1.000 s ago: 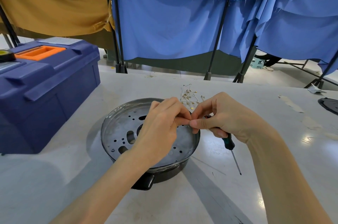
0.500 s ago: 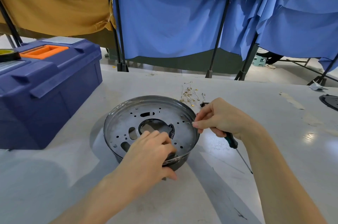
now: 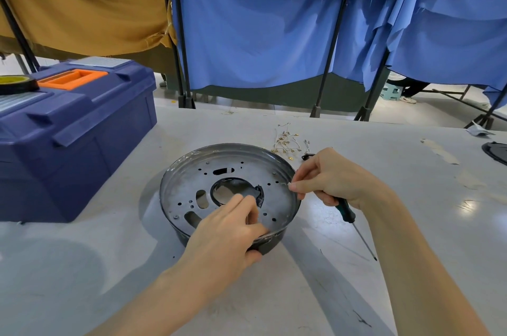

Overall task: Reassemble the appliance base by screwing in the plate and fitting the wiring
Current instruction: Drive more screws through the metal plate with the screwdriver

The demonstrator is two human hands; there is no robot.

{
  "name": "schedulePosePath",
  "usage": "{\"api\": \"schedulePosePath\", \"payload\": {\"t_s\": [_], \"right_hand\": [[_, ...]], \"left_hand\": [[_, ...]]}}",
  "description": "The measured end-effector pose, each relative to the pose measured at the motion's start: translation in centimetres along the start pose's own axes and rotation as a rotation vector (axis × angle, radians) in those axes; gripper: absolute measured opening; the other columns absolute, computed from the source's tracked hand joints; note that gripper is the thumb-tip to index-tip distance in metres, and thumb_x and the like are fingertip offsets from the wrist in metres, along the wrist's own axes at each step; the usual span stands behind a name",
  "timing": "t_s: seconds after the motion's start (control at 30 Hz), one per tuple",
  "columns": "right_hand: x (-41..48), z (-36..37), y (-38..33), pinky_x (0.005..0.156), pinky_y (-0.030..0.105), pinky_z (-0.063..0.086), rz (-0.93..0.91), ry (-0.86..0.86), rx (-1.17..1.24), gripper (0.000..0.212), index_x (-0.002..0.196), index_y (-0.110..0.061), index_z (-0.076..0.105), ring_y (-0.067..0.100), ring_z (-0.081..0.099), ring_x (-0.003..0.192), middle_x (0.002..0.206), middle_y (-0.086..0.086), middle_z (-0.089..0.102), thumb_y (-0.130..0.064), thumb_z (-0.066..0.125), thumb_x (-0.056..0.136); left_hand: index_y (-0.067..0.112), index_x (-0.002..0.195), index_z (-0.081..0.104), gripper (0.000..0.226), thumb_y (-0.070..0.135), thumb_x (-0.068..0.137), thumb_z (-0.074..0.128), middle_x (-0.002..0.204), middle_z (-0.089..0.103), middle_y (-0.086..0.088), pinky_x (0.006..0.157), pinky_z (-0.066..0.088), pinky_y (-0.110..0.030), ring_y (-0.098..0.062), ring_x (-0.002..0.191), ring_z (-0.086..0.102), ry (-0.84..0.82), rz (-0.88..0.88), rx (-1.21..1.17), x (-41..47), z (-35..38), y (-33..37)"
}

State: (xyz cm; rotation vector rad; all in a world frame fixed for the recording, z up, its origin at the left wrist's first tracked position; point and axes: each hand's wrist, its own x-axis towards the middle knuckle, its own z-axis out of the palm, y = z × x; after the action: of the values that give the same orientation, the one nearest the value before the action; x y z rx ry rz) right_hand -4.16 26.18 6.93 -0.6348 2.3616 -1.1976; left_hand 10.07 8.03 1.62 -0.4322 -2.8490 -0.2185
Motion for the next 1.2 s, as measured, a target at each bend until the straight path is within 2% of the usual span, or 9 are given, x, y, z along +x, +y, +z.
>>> {"api": "schedulePosePath", "payload": {"t_s": [0.07,0.17,0.23,0.4,0.47,0.6,0.83,0.93,1.2], "right_hand": [[-0.1,0.0,0.0,0.039,0.025,0.029,-0.003,0.003,0.005,0.012,0.083,0.006,0.071,0.015,0.033,0.034,0.071,0.021,0.07,-0.005,0.072,0.085],[-0.3,-0.1,-0.2,0.039,0.023,0.028,-0.018,0.015,0.036,0.012,0.082,0.006,0.07,0.015,0.032,0.033,0.069,0.02,0.07,-0.005,0.072,0.085],[-0.5,-0.5,-0.3,0.039,0.024,0.028,-0.037,0.025,0.058,0.011,0.082,0.005,0.071,0.014,0.032,0.034,0.066,0.017,0.07,-0.006,0.073,0.085],[-1.4,-1.7,-0.7,0.037,0.024,0.029,-0.097,0.037,0.104,0.011,0.075,-0.002,0.074,0.014,0.034,0.034,0.065,0.015,0.069,-0.009,0.074,0.084],[-1.8,-2.1,-0.9,0.037,0.022,0.031,-0.126,0.022,0.118,0.011,0.075,-0.004,0.074,0.012,0.035,0.033,0.067,0.016,0.069,-0.01,0.074,0.084],[-2.3,-2.6,-1.2,0.037,0.02,0.036,-0.168,-0.038,0.129,0.011,0.076,-0.008,0.075,0.012,0.037,0.033,0.071,0.015,0.071,-0.015,0.074,0.084],[-1.7,-1.3,-1.3,0.04,0.026,0.029,-0.155,-0.025,0.139,0.013,0.077,-0.002,0.073,0.015,0.034,0.035,0.07,0.015,0.072,-0.013,0.075,0.084],[-1.0,-0.3,-1.5,0.04,0.025,0.028,-0.173,0.051,0.199,0.015,0.079,0.003,0.071,0.015,0.034,0.034,0.069,0.015,0.071,-0.01,0.073,0.086],[0.0,1.7,-2.2,0.042,0.026,0.031,-0.291,0.268,0.392,0.012,0.082,0.001,0.069,0.013,0.035,0.032,0.066,0.008,0.07,-0.006,0.065,0.091]], "left_hand": [[0.021,0.067,0.066,0.04,0.037,0.043,0.095,0.076,0.05,0.007,0.041,0.02,-0.016,-0.013,0.064,0.054,-0.037,-0.012,0.022,0.2,-0.2,0.3],[0.023,0.1,0.06,0.017,0.037,0.089,0.061,0.092,0.035,0.009,0.061,0.031,-0.029,-0.017,0.09,0.053,-0.084,-0.074,0.113,0.7,0.4,0.4],[0.022,0.101,0.056,0.014,0.033,0.095,0.05,0.092,0.032,0.008,0.065,0.029,-0.029,-0.019,0.088,0.046,-0.157,-0.057,0.117,1.3,0.2,0.4],[0.018,0.07,0.044,0.029,0.032,0.086,0.063,0.079,0.042,0.007,0.064,0.037,-0.032,-0.024,0.083,0.05,-0.147,-0.041,0.02,3.5,-1.9,-0.4],[0.014,0.066,0.052,0.03,0.031,0.079,0.071,0.075,0.055,0.0,0.062,0.043,-0.035,-0.026,0.076,0.053,-0.148,-0.055,-0.074,4.6,-3.4,-1.0],[0.007,0.069,0.071,0.021,0.024,0.07,0.083,0.072,0.064,-0.021,0.06,0.047,-0.036,-0.029,0.062,0.057,-0.119,-0.112,-0.335,7.3,-6.9,-2.8],[0.014,0.081,0.08,0.024,0.02,0.06,0.09,0.068,0.074,-0.003,0.054,0.054,-0.022,-0.012,0.057,0.068,-0.021,-0.344,-0.674,10.3,-11.0,-5.2],[0.016,0.075,0.08,0.021,0.016,0.057,0.091,0.069,0.074,-0.008,0.047,0.054,-0.023,-0.018,0.057,0.071,-0.014,-0.435,-0.788,10.9,-11.9,-5.8],[0.01,0.079,0.079,0.033,0.017,0.049,0.091,0.079,0.075,-0.016,0.057,0.059,-0.034,-0.03,0.069,0.074,-0.053,-0.483,-0.922,11.1,-12.6,-6.5]]}}
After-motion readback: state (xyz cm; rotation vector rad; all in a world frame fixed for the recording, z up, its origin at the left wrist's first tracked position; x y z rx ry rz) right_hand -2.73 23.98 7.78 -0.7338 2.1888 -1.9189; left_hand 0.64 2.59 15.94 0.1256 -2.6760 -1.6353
